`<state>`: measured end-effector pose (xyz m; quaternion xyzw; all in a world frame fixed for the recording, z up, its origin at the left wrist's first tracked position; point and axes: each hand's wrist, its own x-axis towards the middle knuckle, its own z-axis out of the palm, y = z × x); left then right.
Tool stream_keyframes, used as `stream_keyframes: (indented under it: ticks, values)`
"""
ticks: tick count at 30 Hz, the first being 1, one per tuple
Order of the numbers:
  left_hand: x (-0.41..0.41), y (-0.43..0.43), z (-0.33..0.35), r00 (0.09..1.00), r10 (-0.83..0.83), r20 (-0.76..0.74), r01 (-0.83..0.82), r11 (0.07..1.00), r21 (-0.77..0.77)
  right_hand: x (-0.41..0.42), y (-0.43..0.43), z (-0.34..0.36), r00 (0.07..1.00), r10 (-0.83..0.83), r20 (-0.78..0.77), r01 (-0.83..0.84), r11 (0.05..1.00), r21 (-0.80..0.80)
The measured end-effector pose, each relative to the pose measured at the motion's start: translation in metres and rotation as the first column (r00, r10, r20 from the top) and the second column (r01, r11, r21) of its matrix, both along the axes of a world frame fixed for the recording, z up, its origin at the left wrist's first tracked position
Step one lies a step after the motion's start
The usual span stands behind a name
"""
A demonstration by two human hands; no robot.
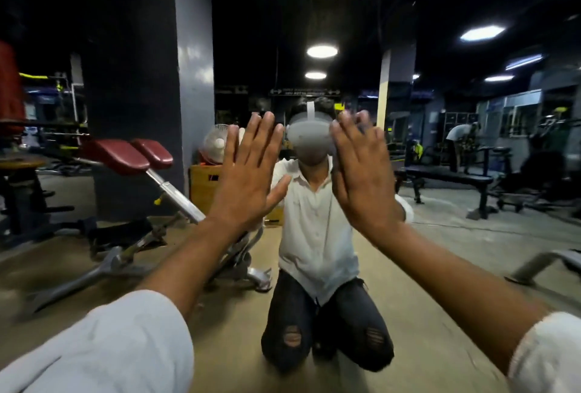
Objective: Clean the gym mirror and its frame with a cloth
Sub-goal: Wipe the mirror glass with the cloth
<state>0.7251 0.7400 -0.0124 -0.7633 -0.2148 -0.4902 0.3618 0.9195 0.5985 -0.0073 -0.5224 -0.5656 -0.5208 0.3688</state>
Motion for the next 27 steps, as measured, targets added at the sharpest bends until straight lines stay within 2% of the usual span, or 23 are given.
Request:
stream_keyframes:
  ticks: [4, 7, 10, 13, 19, 22, 27]
  values:
    - [0.006, 0.012, -0.011, 0.997, -0.053, 0.048, 0.050, 0.997, 0.061, -0.001, 0.006, -0.089, 0.976, 0.084, 0.202, -0.040, 0.975, -0.217]
    - [0.004, 0.012, -0.036, 0.998, -0.062, -0.033, 0.064, 0.995, 0.072, 0.005, 0.001, -0.155, 0.917, 0.074, 0.391, 0.075, 0.932, -0.353]
    - [0.000, 0.010, -0.088, 0.975, -0.093, -0.201, 0.116, 0.988, 0.103, 0.009, -0.002, -0.206, 0.851, 0.057, 0.522, 0.192, 0.892, -0.410]
    - [-0.001, 0.012, -0.113, 0.979, -0.083, -0.185, 0.102, 0.990, 0.096, 0.004, -0.006, -0.234, 0.841, 0.040, 0.540, 0.230, 0.876, -0.424]
    - [-0.004, 0.007, -0.108, 0.980, -0.076, -0.181, 0.090, 0.994, 0.068, 0.021, -0.008, -0.241, 0.739, 0.087, 0.668, 0.331, 0.817, -0.473]
    - [-0.003, 0.007, -0.108, 0.979, -0.079, -0.189, 0.089, 0.995, 0.046, 0.020, -0.042, -0.230, 0.791, 0.003, 0.612, 0.388, 0.771, -0.505]
    - [-0.004, 0.004, -0.104, 0.980, -0.107, -0.169, 0.121, 0.990, 0.075, 0.038, -0.040, -0.143, 0.869, -0.052, 0.493, 0.310, 0.833, -0.459]
